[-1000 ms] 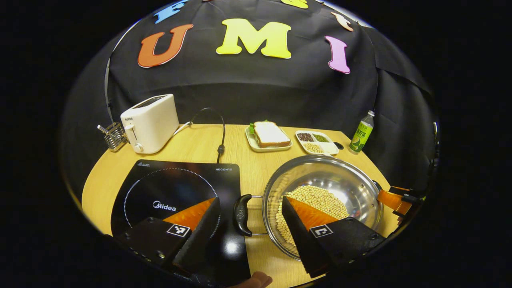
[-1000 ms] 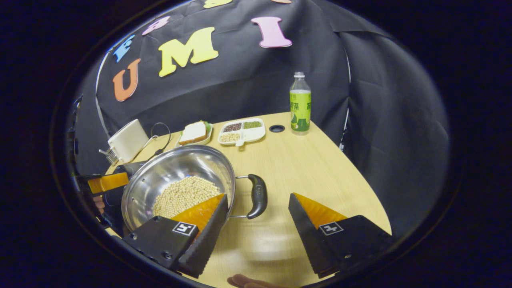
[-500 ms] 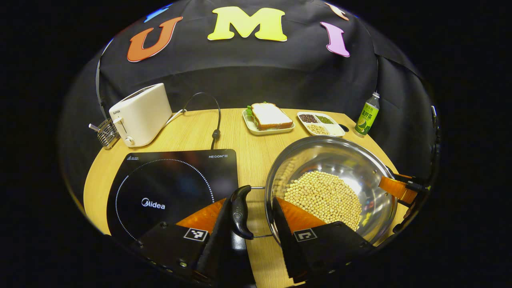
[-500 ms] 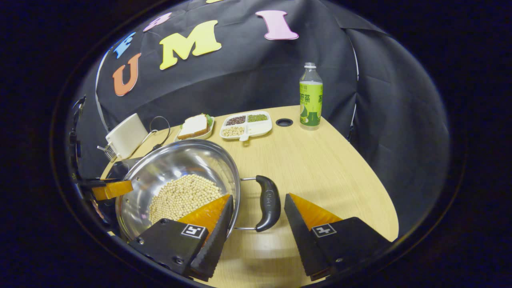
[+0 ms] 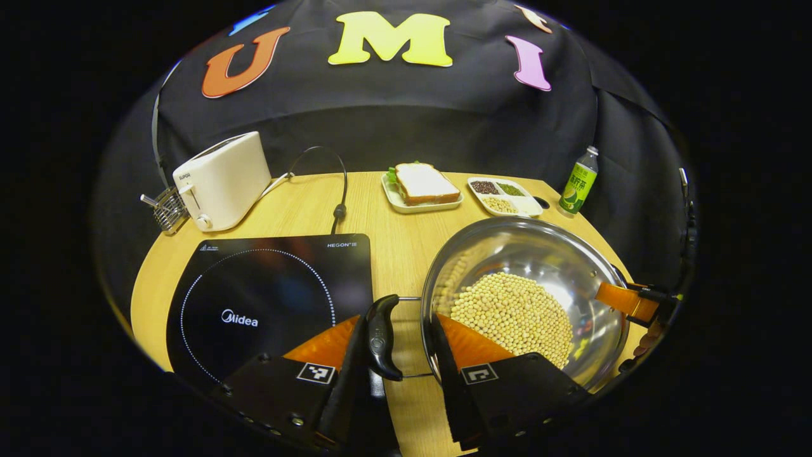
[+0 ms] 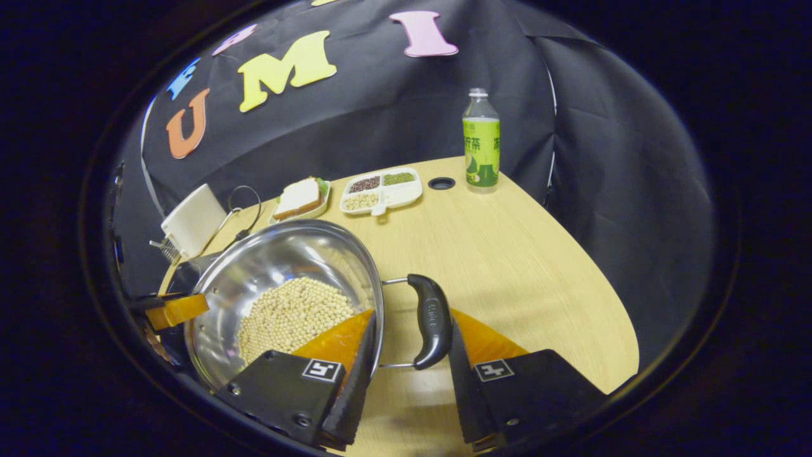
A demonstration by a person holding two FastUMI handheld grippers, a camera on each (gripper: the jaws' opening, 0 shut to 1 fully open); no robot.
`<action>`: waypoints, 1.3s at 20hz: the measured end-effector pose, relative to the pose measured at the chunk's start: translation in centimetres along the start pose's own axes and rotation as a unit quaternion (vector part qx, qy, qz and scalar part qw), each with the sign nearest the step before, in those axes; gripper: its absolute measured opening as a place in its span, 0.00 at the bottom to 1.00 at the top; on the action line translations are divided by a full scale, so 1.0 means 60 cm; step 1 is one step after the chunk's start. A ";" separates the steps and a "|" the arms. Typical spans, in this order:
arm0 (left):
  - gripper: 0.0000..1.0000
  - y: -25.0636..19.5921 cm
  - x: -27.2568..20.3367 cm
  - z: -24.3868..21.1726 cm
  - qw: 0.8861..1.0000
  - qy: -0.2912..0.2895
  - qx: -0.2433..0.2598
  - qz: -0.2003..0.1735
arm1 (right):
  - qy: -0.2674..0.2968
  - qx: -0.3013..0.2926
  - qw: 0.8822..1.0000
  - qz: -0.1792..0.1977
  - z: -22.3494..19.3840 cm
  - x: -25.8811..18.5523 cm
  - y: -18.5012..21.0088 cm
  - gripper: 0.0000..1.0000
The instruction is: First push the handle of the pot to place it horizontally, then grasp the pot with both hands and set it on the induction cooktop.
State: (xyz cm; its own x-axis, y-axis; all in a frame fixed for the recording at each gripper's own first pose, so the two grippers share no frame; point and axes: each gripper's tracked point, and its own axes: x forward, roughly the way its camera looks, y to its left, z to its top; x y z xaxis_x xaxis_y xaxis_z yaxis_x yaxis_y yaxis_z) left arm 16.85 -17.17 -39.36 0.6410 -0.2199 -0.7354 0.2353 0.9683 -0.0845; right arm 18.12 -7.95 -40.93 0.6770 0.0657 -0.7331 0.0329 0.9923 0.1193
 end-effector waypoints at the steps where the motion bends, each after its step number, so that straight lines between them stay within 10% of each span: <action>1: 0.54 -0.003 -0.007 -0.001 1.000 -0.002 0.001 -0.002 | 0.001 0.004 1.000 0.000 -0.002 -0.008 -0.002 0.61; 14: 0.54 0.018 -0.163 0.034 0.996 -0.084 0.002 -0.015 | -0.040 0.008 0.999 0.006 0.013 -0.171 0.048 0.62; 26: 0.54 0.193 -0.301 0.060 0.987 -0.155 -0.036 0.032 | -0.053 -0.027 0.996 0.061 0.033 -0.237 0.256 0.62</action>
State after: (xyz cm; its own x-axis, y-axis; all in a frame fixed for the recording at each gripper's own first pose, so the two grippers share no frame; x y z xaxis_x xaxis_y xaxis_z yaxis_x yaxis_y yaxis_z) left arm 10.62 -2.40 -24.62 0.8478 -0.1733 -0.5012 0.1418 0.9848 -0.1006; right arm 10.45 6.13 -27.36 0.7471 0.1784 -0.6404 -0.0927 0.9819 0.1654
